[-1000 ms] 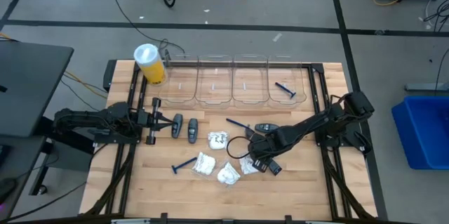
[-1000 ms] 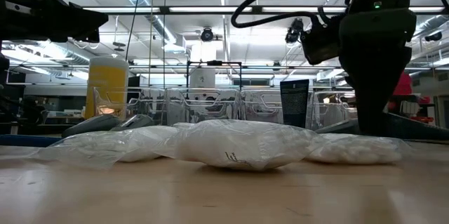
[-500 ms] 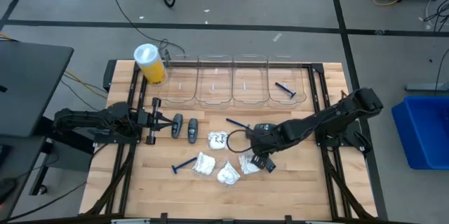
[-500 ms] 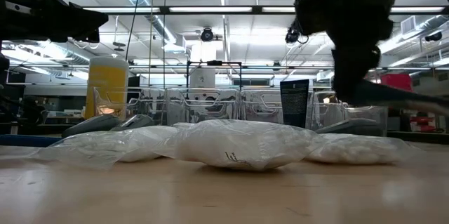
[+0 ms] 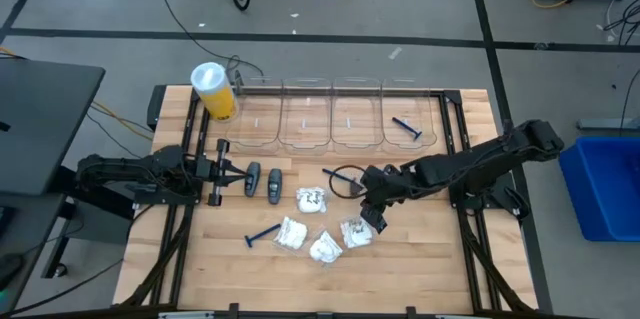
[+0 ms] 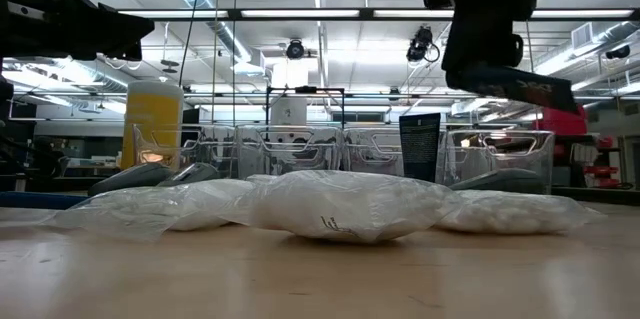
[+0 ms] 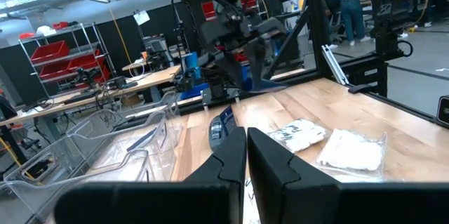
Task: Pick & Place Travel size toiletries
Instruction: Put the dark blue shave cream into the middle right transparent bin
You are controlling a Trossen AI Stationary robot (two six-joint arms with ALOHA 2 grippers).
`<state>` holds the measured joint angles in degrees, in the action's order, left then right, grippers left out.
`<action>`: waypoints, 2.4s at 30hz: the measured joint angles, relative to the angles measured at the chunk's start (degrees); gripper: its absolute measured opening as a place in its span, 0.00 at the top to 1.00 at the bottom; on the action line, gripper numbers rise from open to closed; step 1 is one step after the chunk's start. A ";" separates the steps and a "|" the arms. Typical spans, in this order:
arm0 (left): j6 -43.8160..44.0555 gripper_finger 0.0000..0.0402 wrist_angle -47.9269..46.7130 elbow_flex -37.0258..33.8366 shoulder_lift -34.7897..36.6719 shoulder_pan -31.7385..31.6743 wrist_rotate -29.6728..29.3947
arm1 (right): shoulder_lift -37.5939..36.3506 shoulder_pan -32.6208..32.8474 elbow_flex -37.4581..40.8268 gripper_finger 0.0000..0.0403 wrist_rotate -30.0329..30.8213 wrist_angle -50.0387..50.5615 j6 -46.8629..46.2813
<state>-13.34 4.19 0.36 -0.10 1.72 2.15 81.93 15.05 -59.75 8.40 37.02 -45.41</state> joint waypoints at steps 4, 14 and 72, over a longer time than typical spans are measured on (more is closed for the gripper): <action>0.00 0.94 -0.01 0.00 -0.01 0.00 0.00 | -1.69 -1.68 0.00 0.64 2.85 -0.08 0.86; 0.00 0.94 0.00 0.00 -0.01 -0.01 0.00 | -4.43 -6.82 0.00 0.64 4.05 -1.30 5.08; 0.00 0.94 -0.02 0.00 -0.02 0.00 0.00 | -9.95 -43.54 0.00 0.64 4.51 -12.02 24.04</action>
<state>-13.34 4.16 0.36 -0.12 1.71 2.15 71.99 -28.49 -59.75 12.91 24.99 -21.36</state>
